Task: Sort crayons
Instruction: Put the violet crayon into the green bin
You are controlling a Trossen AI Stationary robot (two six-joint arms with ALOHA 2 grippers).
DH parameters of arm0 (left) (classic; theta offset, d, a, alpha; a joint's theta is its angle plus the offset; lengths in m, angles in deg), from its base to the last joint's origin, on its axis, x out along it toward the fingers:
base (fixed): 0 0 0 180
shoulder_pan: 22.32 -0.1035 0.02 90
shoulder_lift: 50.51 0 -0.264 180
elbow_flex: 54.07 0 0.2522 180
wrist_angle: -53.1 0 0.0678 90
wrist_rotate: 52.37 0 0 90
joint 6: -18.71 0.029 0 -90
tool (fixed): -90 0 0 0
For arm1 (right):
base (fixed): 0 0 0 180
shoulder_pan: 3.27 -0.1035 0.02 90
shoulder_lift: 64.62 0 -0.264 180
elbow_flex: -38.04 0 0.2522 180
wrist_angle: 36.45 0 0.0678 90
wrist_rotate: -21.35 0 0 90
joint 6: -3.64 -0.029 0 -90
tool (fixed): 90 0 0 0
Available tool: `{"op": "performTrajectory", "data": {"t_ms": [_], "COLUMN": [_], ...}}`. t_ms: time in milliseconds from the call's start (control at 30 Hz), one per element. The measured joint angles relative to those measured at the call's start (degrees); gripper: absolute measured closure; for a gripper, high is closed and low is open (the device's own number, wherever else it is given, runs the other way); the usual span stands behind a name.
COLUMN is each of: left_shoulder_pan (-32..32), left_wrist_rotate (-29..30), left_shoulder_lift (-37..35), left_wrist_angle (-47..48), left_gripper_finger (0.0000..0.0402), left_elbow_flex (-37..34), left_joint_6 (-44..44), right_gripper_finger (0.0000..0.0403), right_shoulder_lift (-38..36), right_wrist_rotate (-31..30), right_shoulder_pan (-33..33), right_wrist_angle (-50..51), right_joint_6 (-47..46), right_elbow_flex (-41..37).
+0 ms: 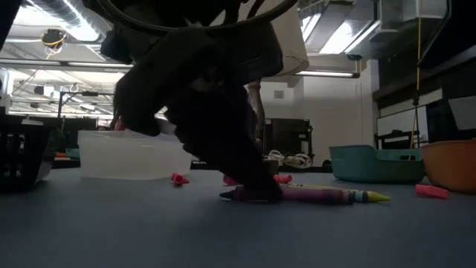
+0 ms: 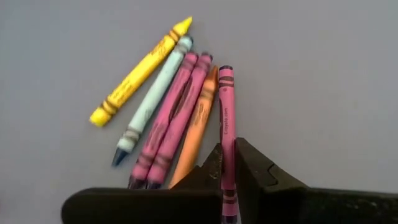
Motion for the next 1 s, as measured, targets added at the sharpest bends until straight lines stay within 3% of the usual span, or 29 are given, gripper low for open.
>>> {"op": "performTrajectory", "data": {"t_ms": [267,467,1000], "left_shoulder_pan": [-0.8,-3.2,-17.2], "left_wrist_rotate": [0.0,2.0,3.0], "left_shoulder_lift": [0.0,0.0,0.7], "left_wrist_angle": [-10.5,-18.5,-38.0], "left_gripper_finger": [0.0399,0.0399,0.0399], "left_elbow_flex": [0.0,0.0,0.2], "left_joint_6": [-1.0,-0.8,0.6], "right_gripper_finger": [0.029,0.029,0.029], "right_shoulder_lift": [-0.8,-5.5,-18.3], "right_wrist_rotate": [-1.7,-6.9,-12.6], "right_shoulder_pan": [0.0,0.0,0.0], "right_wrist_angle": [0.0,0.0,-0.2], "right_joint_6": [13.9,16.4,28.3], "right_elbow_flex": [2.5,2.6,0.9]}}
